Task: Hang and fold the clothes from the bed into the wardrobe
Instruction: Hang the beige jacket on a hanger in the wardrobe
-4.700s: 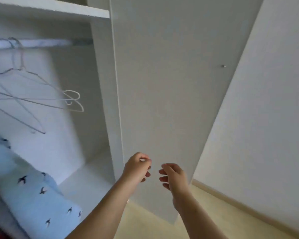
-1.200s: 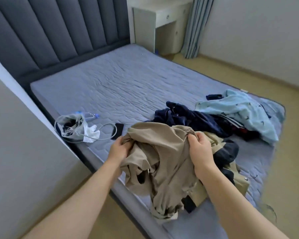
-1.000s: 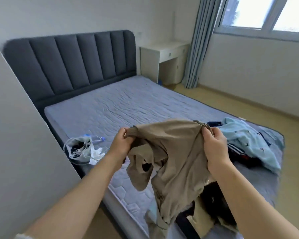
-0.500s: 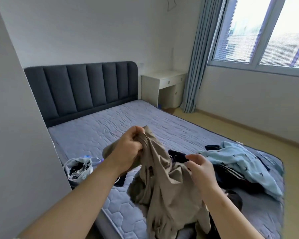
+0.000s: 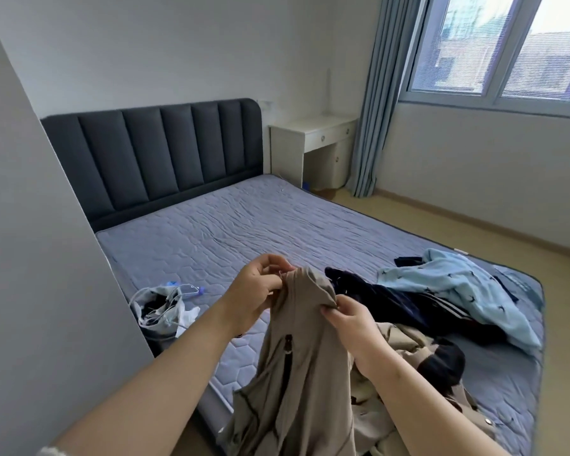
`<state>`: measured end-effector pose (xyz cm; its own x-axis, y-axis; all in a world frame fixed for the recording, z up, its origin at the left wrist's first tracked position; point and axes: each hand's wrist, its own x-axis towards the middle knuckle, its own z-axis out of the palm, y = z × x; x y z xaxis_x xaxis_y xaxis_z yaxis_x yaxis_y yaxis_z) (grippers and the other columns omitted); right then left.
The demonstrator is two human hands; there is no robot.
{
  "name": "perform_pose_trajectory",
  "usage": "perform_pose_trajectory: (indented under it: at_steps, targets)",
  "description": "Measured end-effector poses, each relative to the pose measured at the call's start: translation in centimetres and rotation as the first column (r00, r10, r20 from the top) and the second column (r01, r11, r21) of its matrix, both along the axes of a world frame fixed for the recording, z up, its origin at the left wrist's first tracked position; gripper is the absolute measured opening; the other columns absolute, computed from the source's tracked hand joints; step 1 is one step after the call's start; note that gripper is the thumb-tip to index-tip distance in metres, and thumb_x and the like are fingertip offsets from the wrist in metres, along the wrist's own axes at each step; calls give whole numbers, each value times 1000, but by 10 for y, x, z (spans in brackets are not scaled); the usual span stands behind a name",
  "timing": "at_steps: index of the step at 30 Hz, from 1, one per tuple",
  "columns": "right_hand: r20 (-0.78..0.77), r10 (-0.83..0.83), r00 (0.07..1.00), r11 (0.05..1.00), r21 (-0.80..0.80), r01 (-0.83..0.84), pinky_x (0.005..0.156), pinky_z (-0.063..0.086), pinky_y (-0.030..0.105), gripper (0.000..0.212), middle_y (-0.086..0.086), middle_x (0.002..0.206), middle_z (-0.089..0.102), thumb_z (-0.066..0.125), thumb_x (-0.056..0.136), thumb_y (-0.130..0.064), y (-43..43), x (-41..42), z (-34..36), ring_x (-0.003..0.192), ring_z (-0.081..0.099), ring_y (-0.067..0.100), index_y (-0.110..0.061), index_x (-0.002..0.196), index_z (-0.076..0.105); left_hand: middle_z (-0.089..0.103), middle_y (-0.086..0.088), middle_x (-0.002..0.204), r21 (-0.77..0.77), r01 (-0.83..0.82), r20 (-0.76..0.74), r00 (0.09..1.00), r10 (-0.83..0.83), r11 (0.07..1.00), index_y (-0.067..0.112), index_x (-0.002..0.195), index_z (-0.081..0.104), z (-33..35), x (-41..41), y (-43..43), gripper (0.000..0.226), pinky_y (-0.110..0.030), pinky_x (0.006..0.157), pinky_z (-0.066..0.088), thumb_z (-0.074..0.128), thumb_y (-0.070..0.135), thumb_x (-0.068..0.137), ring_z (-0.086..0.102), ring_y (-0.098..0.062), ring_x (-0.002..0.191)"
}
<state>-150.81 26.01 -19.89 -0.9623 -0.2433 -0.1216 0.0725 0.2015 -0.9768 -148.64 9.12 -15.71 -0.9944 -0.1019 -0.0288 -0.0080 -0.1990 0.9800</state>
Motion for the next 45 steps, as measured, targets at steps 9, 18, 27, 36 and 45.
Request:
perform_pose_trajectory:
  at_steps: [9,18,27,36,45]
  targets:
    - [103,68,992,851,-525,-4,70,56,31,22,4,82,71,44,97,-15,2,-9,28,76,67,15,-13,91,64,64,20,82,-691,299,192,954,-232,658,37,82,59,-52,14,-1,7,-13,72,46,66,36,82,62,-8,88]
    - [-168,-280,945,958,-113,264,78,48,28,11,0,90,62,57,90,-11,14,-16,27,85,58,17,-22,94,58,68,-8,74,71,-71,107,992,63,995,8,87,61,0,-13,12,21,-24,58,55,44,15,98,67,-13,60]
    - [-33,229,973,964,-130,-231,70,51,16,19,-10,86,73,68,82,-15,-6,6,11,86,68,9,-25,97,64,70,-10,64,417,-67,112,993,22,907,2,83,59,34,-19,23,34,-26,48,55,32,13,101,69,-17,58]
    - [190,-162,968,884,-407,228,57,45,26,20,6,73,61,49,96,-15,15,-17,30,64,55,17,-16,83,64,57,-12,74,-486,-225,92,948,306,844,1,79,60,26,-16,-30,18,-24,62,40,52,9,93,51,-19,67]
    - [315,-21,949,816,-544,199,62,52,33,20,11,73,64,45,98,-13,-3,-21,57,63,60,21,-15,89,63,57,5,79,-742,-80,48,984,171,666,20,92,57,1,-1,-8,4,-20,65,45,58,18,89,58,-9,69]
